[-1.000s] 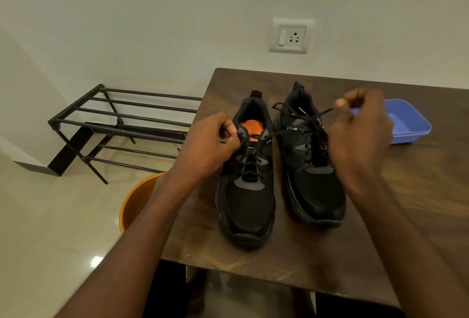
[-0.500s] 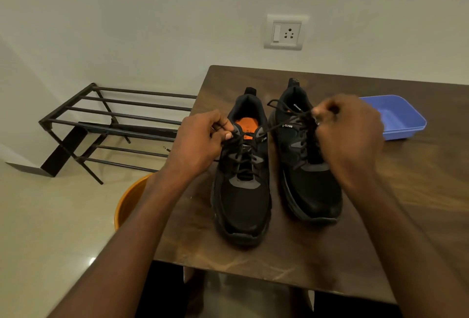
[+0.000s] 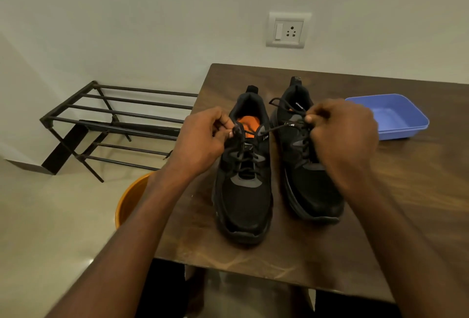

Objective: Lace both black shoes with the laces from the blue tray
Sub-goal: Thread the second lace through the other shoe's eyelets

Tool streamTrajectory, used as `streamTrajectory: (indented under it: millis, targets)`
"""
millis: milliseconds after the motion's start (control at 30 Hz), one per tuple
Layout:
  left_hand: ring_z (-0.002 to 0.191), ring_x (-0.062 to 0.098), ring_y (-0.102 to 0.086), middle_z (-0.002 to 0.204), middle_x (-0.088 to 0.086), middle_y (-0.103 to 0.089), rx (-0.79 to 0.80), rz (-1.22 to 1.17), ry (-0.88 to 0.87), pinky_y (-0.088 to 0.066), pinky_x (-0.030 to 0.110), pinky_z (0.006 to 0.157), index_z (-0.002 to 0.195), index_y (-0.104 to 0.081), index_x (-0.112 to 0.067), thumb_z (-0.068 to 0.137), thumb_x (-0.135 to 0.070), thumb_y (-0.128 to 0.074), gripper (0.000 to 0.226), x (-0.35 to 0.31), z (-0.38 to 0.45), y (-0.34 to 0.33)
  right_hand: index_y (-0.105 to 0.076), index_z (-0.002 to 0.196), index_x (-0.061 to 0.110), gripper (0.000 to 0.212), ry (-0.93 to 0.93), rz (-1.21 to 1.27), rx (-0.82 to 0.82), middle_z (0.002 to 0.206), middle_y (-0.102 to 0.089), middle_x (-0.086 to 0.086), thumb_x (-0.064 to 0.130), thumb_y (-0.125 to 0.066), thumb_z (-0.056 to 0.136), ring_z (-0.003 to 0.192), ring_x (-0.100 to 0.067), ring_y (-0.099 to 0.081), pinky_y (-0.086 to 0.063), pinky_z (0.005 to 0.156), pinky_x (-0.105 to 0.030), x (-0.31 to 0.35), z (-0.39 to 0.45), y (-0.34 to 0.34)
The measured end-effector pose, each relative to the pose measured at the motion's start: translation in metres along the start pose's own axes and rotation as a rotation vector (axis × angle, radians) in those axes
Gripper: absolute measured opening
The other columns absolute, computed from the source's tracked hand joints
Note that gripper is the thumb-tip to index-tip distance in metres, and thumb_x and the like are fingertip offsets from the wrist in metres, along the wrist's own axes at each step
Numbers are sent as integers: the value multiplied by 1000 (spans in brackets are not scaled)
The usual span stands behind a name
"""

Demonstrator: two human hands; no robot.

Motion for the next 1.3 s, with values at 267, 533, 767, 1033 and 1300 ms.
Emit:
streamTrajectory:
  millis: [267,533,767,1033,1300]
  targets:
    - [77,10,-66,82,-7,-68,-25,26,-66,-58,28,74,97,-74,-19,93,-9,-71,11,0,1,-1,-69,123,26,31,302,-19,151,123,-67,2,41,-68,96,119,-27,-50,-47,97,-45,45,-25,-23]
    - [74,12,-65,80,-6,-68,-35,14,-110,-57,27,73,93,-73,-20,93,-11,-74,8,-4,0,1,-76,111,27,16,183,-67,212,112,-70,-2,24,-66,98,112,-26,-57,-52,97,-52,18,-8,-24]
    - [72,8,-65,77,-8,-67,-45,69,-61,-55,18,71,95,-73,-20,95,-17,-73,3,-3,-2,-1,-74,115,27,19,306,-89,297,108,-71,3,31,-63,101,112,-22,-56,-49,99,-46,40,-22,-30]
    - [75,0,-64,77,-13,-65,-34,91,-20,-47,6,68,95,-73,-24,95,-23,-74,1,-3,-2,-1,-71,116,27,19,223,-81,421,108,-70,3,29,-63,99,101,-15,-62,-54,97,-42,32,-21,-31]
    - [74,10,-70,85,-5,-69,19,-32,99,-64,38,71,100,-66,-29,92,-26,-76,13,2,-3,2,-76,93,31,10,137,354,498,75,-72,10,28,-68,99,74,1,-68,-52,66,-12,51,-37,-23]
Point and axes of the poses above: each hand's wrist, its own z-axis towards the middle knuckle, its own y-axis out of the back of the hand, x = y × z, the point moved 6 cm from there along z, towards the middle knuckle
